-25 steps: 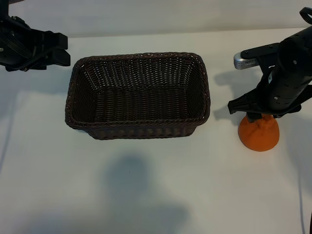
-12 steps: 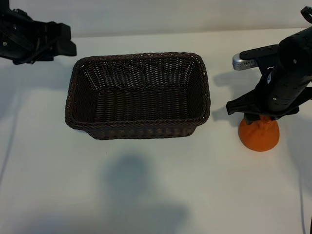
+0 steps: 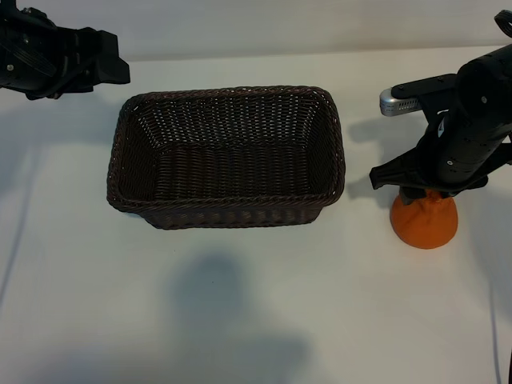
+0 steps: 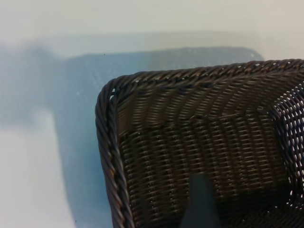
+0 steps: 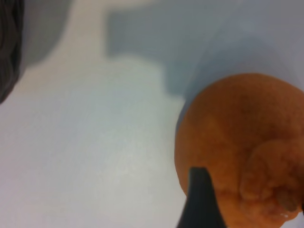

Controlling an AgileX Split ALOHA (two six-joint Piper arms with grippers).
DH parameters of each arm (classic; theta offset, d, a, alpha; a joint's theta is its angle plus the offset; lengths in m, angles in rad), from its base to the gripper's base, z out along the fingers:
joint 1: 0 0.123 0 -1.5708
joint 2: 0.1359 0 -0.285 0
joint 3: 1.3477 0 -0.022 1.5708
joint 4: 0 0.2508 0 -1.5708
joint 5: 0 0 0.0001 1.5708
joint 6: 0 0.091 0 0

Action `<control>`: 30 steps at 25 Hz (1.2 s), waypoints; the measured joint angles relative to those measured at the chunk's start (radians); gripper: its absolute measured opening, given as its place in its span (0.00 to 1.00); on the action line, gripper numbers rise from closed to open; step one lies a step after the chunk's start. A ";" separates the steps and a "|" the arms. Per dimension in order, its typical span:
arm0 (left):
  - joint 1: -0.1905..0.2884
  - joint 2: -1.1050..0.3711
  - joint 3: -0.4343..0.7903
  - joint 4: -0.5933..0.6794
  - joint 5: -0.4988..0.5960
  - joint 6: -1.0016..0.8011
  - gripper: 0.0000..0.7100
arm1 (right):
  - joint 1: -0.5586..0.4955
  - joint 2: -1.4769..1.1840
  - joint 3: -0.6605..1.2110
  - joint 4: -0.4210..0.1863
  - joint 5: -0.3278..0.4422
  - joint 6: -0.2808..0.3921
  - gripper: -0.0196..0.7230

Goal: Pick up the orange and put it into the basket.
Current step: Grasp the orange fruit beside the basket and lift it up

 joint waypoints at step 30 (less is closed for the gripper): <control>0.000 0.000 0.000 0.000 0.007 0.005 0.77 | 0.000 0.078 0.000 -0.048 -0.019 -0.005 0.64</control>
